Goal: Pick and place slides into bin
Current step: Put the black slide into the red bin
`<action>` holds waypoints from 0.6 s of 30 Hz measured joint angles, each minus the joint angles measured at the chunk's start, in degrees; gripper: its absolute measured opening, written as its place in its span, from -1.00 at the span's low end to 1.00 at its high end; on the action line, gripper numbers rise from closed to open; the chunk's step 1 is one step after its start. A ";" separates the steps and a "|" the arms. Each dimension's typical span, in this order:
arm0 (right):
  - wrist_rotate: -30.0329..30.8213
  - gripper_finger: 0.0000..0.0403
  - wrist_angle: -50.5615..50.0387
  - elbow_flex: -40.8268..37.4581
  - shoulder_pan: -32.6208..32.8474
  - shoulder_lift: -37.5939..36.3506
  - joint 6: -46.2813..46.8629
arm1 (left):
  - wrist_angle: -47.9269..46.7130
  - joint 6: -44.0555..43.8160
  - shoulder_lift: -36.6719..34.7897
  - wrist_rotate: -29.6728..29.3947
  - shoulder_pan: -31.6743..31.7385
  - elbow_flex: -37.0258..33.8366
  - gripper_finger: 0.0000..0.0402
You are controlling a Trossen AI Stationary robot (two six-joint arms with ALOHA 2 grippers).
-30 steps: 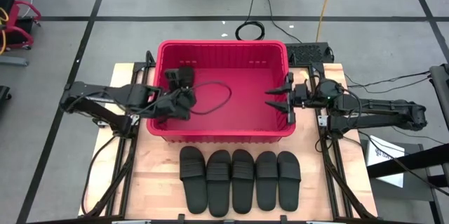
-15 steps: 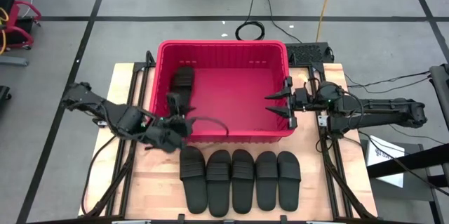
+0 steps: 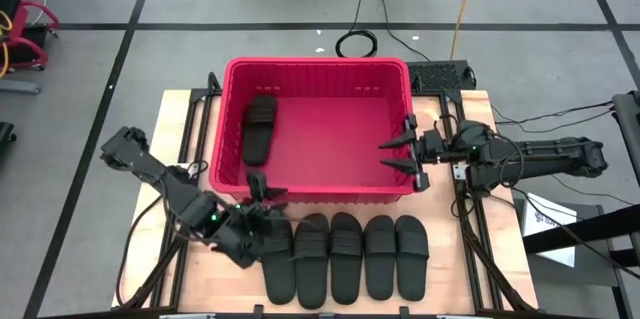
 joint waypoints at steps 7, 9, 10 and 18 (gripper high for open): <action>0.02 -0.23 0.13 -0.01 0.05 0.00 0.49 | -3.84 -2.40 7.05 -0.07 -3.30 7.69 -0.15; 0.02 -0.23 0.11 0.00 0.05 0.00 1.38 | -6.63 -3.45 9.34 -0.03 -4.10 9.93 -0.15; 0.00 -0.23 0.05 -0.01 0.05 0.00 1.74 | -8.34 -4.41 10.56 -0.03 -4.50 11.13 -0.15; -0.09 -0.23 -0.19 -0.01 0.05 0.00 2.55 | -19.87 -15.33 18.60 1.54 -7.20 20.38 -0.15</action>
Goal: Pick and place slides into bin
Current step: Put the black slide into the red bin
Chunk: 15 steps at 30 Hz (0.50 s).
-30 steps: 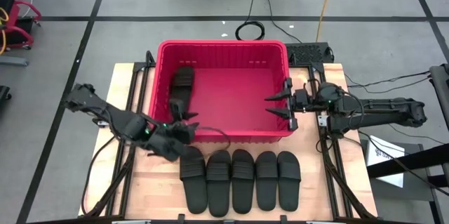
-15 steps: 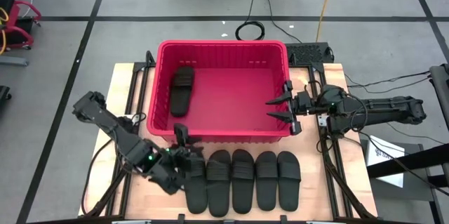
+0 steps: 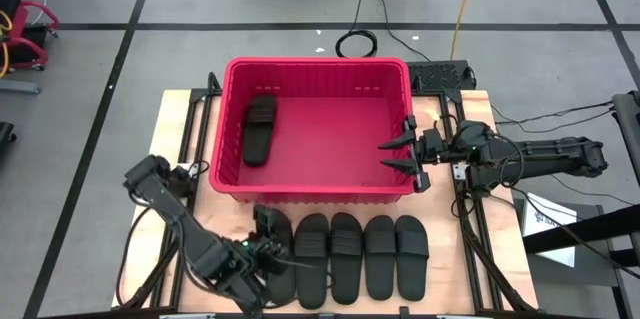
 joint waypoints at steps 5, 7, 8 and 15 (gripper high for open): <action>0.09 -0.23 -0.01 0.01 0.99 0.00 0.86 | -3.02 -5.33 4.24 3.45 -1.69 4.16 -0.15; 0.07 -0.23 -0.01 -0.01 1.72 0.00 0.86 | -3.98 -7.30 6.13 4.42 -2.34 5.35 -0.15; 0.06 -0.23 0.00 -0.01 2.04 0.00 0.86 | -4.56 -8.29 6.91 5.01 -2.67 5.70 -0.15; 0.09 -0.23 0.00 0.00 4.43 0.00 0.87 | -4.73 -14.18 11.59 10.58 -4.12 7.01 -0.15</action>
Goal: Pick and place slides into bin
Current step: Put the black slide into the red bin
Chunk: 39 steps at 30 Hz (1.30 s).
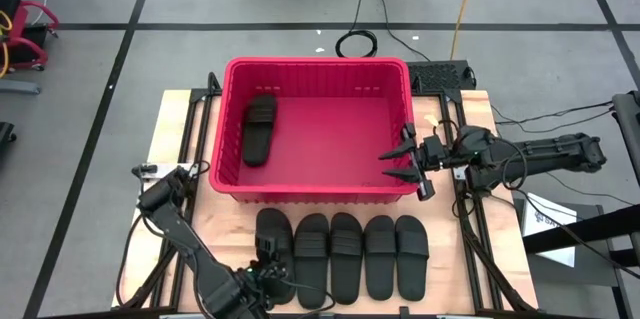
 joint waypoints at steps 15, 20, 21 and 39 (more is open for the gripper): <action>0.39 -0.23 -0.43 0.00 0.75 0.02 0.06 | -3.47 -10.14 7.44 9.75 -0.90 -0.06 -0.15; 0.41 -0.23 -2.13 -0.01 0.75 0.02 1.44 | -5.03 -10.74 8.94 10.42 -0.90 -0.07 -0.15; 0.37 -0.23 -2.24 -0.01 0.75 0.02 1.84 | -6.17 -11.27 9.10 10.42 -0.90 -0.09 -0.15; 0.31 -0.23 -3.23 -0.01 0.75 0.02 1.94 | -8.07 -12.25 9.01 10.50 0.96 -5.81 -0.15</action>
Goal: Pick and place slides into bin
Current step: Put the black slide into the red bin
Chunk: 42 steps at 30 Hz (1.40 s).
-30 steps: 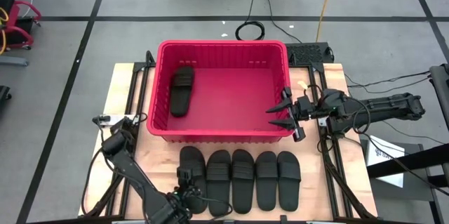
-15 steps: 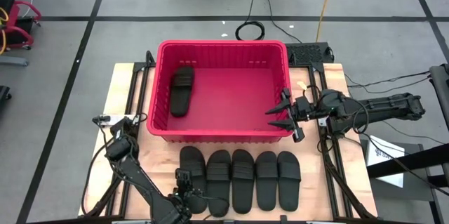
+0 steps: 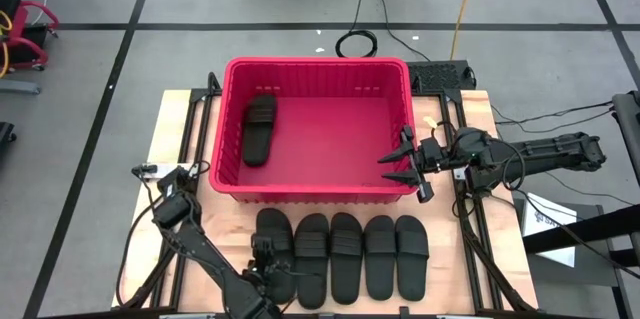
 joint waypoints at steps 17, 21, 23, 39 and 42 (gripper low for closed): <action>-0.02 -0.23 0.00 0.00 0.00 0.00 0.00 | 1.89 -0.09 0.00 -0.28 2.66 -2.21 -0.15; -0.03 -0.23 0.00 0.00 0.00 0.02 0.00 | 2.69 0.62 0.00 -1.73 3.20 -2.64 -0.15; -0.04 -0.23 -0.01 0.00 0.00 0.02 0.00 | 2.91 0.81 0.00 -1.78 3.63 -3.52 -0.15; -0.04 -0.23 -0.20 0.00 0.00 0.02 0.00 | 2.21 -1.78 0.00 -0.22 5.16 -8.96 -0.17; -0.04 -0.23 -0.20 0.00 0.00 0.02 0.00 | 2.26 -2.01 0.00 -1.06 5.17 -8.96 -0.27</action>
